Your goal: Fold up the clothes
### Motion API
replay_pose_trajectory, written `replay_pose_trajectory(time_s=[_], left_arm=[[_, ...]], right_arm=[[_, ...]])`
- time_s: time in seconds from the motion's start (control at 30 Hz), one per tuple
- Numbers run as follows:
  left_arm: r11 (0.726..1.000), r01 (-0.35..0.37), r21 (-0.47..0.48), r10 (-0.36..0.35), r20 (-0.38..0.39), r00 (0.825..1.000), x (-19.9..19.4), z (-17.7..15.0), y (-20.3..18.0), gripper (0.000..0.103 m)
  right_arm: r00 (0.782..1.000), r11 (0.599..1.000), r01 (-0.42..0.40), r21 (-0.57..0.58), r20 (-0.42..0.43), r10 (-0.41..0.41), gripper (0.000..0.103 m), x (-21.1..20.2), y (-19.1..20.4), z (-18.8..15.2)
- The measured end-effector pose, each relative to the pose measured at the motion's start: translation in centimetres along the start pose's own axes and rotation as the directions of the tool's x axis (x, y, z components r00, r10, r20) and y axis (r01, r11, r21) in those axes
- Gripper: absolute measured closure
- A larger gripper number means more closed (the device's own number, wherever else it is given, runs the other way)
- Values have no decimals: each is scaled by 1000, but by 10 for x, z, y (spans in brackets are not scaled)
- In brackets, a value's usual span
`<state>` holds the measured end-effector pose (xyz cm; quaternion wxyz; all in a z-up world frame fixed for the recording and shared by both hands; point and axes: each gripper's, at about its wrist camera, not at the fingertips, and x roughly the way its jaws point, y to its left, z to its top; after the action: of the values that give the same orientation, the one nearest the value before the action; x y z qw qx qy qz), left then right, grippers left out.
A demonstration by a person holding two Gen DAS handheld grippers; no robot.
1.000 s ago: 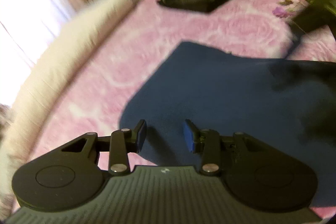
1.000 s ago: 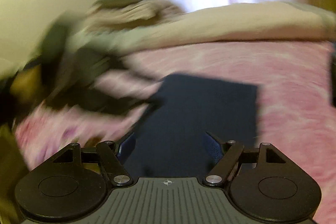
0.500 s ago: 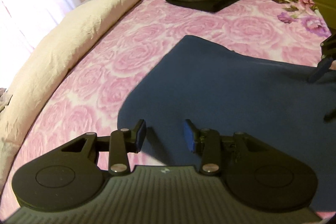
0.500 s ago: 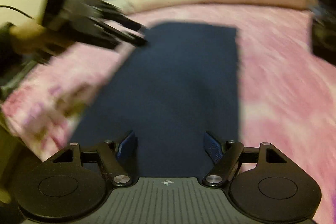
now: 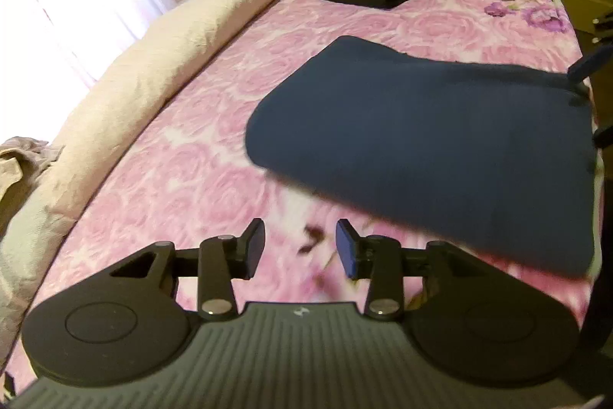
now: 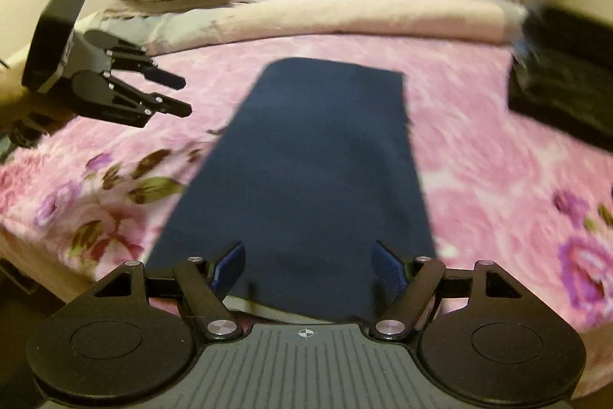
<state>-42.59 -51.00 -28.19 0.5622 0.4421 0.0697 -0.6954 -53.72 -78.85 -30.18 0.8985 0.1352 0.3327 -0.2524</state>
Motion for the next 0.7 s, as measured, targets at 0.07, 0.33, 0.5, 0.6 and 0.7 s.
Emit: replay_pose_trajectory(time_s=[0.07, 0.33, 0.5, 0.6, 0.7], left_arm=[[1000, -16, 25, 16, -1, 1000, -9, -11, 2, 61], [989, -38, 145, 35, 21, 999, -15, -47, 3, 57], [978, -43, 205, 29, 69, 997, -10, -52, 2, 56], [973, -40, 229, 21, 84, 996, -9, -53, 4, 56], [964, -46, 261, 19, 105, 994, -8, -54, 5, 56]], right_arm=[[1000, 999, 6, -47, -6, -6, 27, 12, 25, 4], [994, 954, 101, -283, -19, -111, 27, 69, 123, 7], [960, 831, 230, -507, -24, -280, 27, 116, 167, -2], [941, 766, 288, -574, 20, -339, 28, 124, 170, -5], [919, 721, 331, -609, 36, -392, 30, 126, 161, -8]])
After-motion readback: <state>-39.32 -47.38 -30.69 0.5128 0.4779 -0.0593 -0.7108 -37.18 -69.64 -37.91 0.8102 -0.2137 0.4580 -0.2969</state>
